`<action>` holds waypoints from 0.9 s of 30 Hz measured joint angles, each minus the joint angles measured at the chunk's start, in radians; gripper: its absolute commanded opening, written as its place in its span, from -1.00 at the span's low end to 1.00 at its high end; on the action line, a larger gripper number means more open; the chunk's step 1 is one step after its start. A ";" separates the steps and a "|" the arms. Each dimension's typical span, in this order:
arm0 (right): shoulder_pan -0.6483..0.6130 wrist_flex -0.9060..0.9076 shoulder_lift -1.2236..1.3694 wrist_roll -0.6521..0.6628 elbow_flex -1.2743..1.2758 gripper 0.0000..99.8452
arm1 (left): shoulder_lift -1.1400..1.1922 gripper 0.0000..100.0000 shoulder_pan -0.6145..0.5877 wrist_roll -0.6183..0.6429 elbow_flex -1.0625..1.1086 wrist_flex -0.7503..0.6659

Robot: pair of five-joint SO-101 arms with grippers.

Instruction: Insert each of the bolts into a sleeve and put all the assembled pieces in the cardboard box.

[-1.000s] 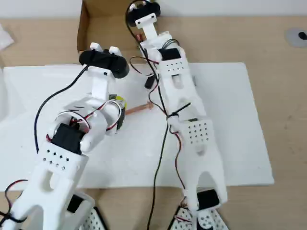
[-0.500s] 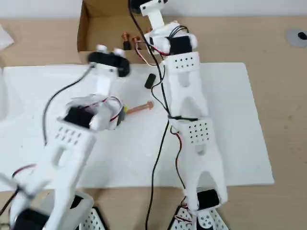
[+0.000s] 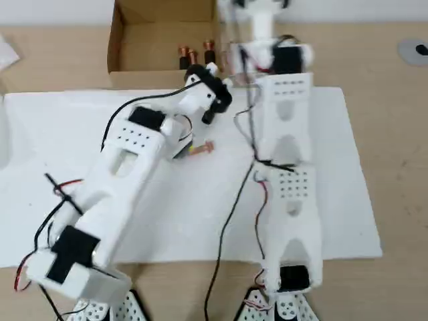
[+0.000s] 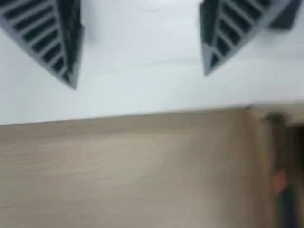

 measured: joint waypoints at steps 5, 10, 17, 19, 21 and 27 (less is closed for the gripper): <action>0.141 0.000 -0.095 -0.058 0.000 -0.59 | 0.160 -0.80 0.026 -0.015 -0.097 0.000; 0.229 0.000 -0.153 -0.072 0.000 -0.59 | 0.302 -0.80 0.032 -0.017 -0.175 0.000; 0.249 0.006 -0.155 -0.077 0.000 -0.59 | 0.420 -0.80 0.037 -0.014 -0.284 0.000; 0.249 0.006 -0.155 -0.077 0.000 -0.59 | 0.439 -0.80 0.043 -0.017 -0.308 0.002; 0.249 0.006 -0.155 -0.077 0.000 -0.59 | 0.451 -0.80 0.043 -0.014 -0.331 0.002; 0.249 0.006 -0.155 -0.077 0.000 -0.59 | 0.468 -0.80 0.049 -0.015 -0.351 0.002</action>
